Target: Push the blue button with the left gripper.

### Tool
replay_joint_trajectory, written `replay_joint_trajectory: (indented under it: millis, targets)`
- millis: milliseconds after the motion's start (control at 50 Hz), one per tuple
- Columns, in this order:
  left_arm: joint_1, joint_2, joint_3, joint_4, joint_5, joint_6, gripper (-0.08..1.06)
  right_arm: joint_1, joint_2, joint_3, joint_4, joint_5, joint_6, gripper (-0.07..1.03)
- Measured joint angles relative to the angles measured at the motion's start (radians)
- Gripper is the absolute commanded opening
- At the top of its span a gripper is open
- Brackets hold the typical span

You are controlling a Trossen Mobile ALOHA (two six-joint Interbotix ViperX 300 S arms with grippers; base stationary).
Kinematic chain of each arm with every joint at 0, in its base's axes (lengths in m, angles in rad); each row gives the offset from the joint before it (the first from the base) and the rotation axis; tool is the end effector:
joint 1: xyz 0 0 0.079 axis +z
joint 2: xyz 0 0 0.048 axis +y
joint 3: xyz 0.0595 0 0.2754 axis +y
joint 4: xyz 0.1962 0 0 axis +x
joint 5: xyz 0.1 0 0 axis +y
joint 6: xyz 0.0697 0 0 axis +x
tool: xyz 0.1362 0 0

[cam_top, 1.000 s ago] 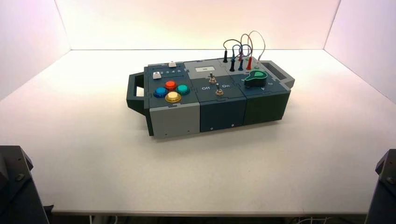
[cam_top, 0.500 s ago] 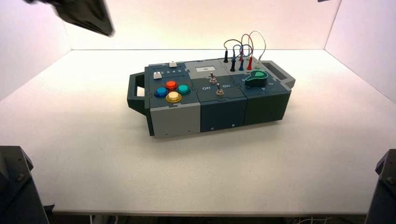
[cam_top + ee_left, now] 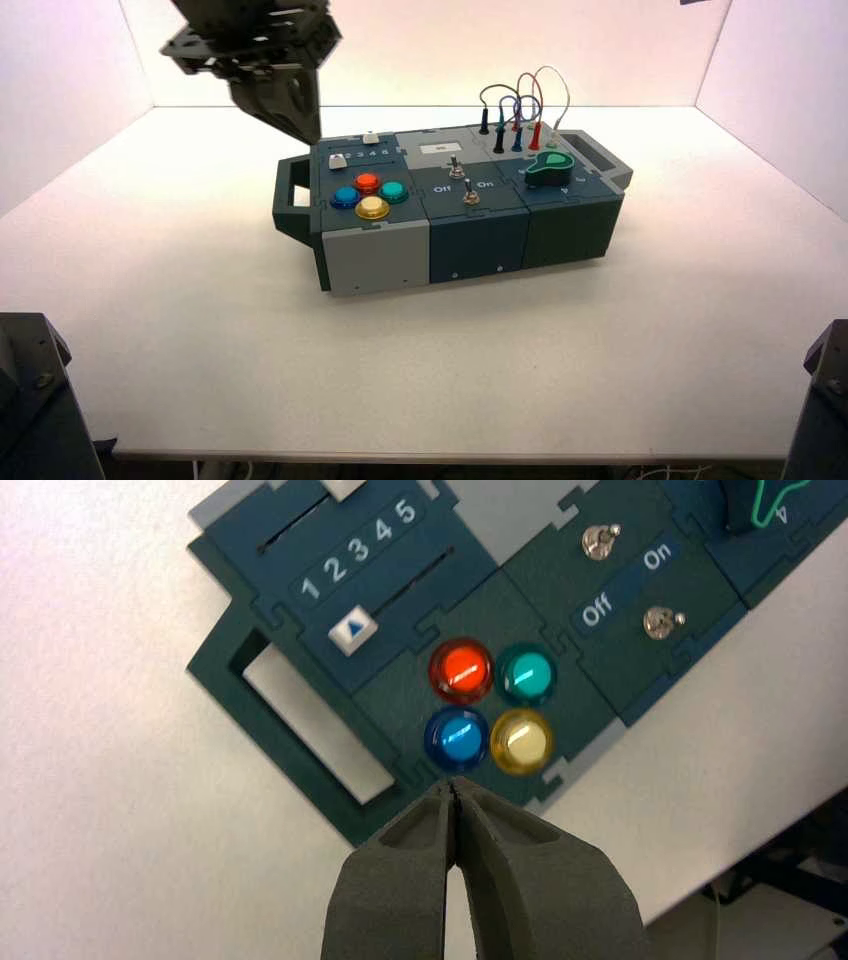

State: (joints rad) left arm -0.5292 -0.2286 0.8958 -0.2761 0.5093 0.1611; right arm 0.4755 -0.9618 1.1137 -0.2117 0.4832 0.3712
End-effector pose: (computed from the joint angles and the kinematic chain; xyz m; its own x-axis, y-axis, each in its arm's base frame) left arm 0.2535 -0.1800 0.0383 0.2744 -0.3144 -0.9088 0.4800 0.8637 -0.1539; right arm 0.2466 0.1044 0.1685 0.7618 0.2824 -0.5830 -0.2840 0.9545 0.0914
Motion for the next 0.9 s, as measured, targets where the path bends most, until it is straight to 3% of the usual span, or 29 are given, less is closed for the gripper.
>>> replay_joint_trajectory:
  millis: [360,900]
  targets:
    - [-0.029,0.135,-0.038,0.000,-0.015,0.003,-0.03,0.000,0.000,0.000,0.002,0.000,0.000,-0.02]
    - [-0.046,0.206,-0.041,0.000,-0.048,0.006,-0.03,0.000,0.000,0.000,0.002,0.000,0.000,-0.02]
